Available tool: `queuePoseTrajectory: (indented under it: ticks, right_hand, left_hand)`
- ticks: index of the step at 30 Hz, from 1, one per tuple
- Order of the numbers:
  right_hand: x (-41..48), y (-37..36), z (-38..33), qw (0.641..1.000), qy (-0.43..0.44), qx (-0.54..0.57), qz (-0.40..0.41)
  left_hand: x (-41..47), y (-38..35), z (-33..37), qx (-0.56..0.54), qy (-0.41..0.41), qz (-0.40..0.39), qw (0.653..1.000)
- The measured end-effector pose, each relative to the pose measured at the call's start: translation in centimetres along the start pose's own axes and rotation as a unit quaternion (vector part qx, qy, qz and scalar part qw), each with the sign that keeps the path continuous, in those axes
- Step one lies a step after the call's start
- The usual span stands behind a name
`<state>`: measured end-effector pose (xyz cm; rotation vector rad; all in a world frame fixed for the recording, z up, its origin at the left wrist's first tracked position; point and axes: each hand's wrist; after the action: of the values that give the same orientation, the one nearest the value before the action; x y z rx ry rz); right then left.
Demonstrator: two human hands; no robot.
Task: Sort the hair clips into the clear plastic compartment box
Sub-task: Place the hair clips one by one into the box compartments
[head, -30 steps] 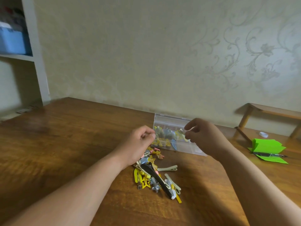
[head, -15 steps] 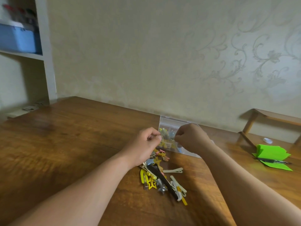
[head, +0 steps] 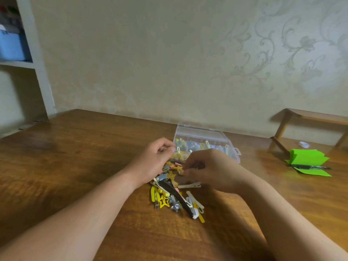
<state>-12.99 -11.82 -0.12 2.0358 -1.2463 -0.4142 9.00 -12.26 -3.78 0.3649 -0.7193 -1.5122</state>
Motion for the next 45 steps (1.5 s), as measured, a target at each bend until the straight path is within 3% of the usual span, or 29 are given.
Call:
queuePoseTrajectory:
  ticks: [3,17,20,25,29,31,40,45]
  right_hand:
    - [-0.1,-0.3,-0.2,0.996,0.004,-0.053,-0.074]
    - [-0.9,0.8,-0.9,0.974,-0.051,-0.179,-0.130]
    - [-0.8,0.9,-1.0,0.981,-0.046,-0.163,-0.098]
    - [-0.5,1.9,-0.3,0.997,-0.006,-0.020,0.069]
    - [0.9,3.1,0.9,0.971,-0.003,0.072,0.227]
    - [2.2,3.9,1.3,0.962,-0.031,0.070,0.261]
    - [6.8,4.0,3.2,0.966,-0.169,-0.147,0.132]
    - [7.2,3.6,3.2,0.961,-0.183,-0.157,0.137]
  left_hand:
    - [-0.1,-0.1,0.0,0.006,0.001,0.005,1.000]
    - [0.0,-0.2,-0.2,0.013,-0.002,0.001,1.000]
    - [0.1,-0.2,-0.3,0.013,-0.005,-0.002,1.000]
    - [0.4,-0.2,-0.9,0.015,-0.008,-0.002,1.000]
    - [0.6,-0.2,-0.8,0.008,-0.013,0.004,1.000]
    - [0.7,-0.2,-0.8,0.016,-0.016,0.008,1.000]
    - [0.8,-0.1,-0.8,0.023,-0.014,0.008,1.000]
    - [0.6,-0.1,-0.9,0.031,-0.017,0.007,0.999]
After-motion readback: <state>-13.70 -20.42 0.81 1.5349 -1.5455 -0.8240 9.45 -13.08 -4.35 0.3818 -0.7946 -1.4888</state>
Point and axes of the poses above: each hand's wrist, its own x-axis towards the middle knuckle, its own y-axis out of the back of the hand, z = x × y, and after that the axes turned 15 degrees about x, right-handed
